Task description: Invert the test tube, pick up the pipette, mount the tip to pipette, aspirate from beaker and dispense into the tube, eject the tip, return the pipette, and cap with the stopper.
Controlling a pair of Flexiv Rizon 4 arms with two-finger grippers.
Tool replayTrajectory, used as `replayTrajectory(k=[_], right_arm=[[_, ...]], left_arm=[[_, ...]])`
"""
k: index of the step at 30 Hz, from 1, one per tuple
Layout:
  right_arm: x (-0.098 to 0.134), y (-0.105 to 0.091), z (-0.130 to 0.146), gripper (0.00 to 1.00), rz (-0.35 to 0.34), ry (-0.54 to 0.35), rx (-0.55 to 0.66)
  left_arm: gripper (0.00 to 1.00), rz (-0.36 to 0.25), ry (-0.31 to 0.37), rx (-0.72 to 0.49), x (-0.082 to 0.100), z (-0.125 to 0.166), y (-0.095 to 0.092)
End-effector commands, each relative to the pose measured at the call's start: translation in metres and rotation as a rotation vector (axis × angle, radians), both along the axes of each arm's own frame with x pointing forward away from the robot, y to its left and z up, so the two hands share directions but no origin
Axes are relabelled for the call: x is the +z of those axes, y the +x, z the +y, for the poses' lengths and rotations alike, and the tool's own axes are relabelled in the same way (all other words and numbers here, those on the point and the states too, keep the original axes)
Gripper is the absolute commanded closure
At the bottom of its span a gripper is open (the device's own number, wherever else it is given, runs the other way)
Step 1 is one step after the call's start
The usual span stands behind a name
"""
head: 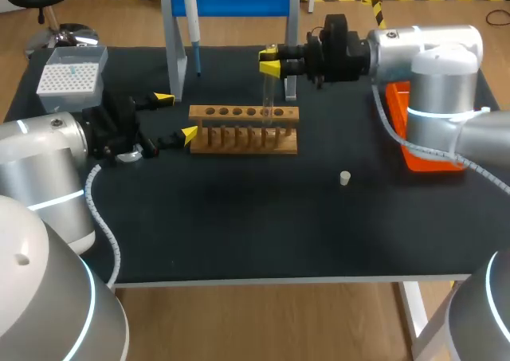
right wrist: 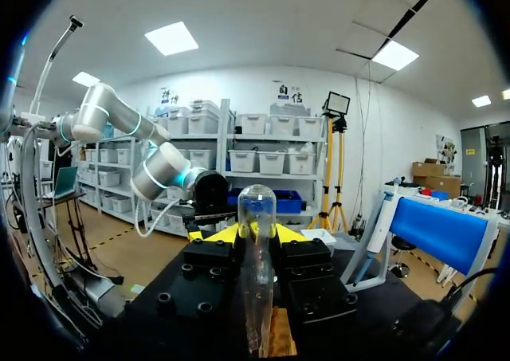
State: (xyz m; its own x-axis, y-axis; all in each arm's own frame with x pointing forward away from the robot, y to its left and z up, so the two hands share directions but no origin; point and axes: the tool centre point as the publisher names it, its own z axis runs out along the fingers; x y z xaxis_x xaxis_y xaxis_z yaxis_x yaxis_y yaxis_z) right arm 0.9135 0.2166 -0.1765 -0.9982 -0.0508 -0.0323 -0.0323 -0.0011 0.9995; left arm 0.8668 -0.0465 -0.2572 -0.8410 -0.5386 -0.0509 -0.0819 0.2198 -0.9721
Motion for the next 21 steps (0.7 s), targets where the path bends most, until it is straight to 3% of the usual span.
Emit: replayTrajectory(k=[1, 11, 17, 21], right_arm=[[0.0006, -0.0001, -0.0003, 1.00, 0.001, -0.002, 0.000], [0.0006, -0.0001, -0.0003, 1.00, 0.001, -0.002, 0.000], [0.0011, -0.0022, -0.0019, 1.00, 0.236, -0.042, -0.015], [0.0006, -0.0020, -0.0026, 1.00, 0.459, -0.086, -0.015]], left_arm=[[0.00, -0.001, 0.002, 0.004, -0.0006, -0.0016, -0.0002], [0.00, -0.001, 0.002, 0.004, -0.0006, -0.0016, -0.0002], [0.00, -0.001, 0.002, 0.004, -0.0006, -0.0016, -0.0002], [0.00, -0.001, 0.002, 0.004, -0.0006, -0.0016, -0.0002]])
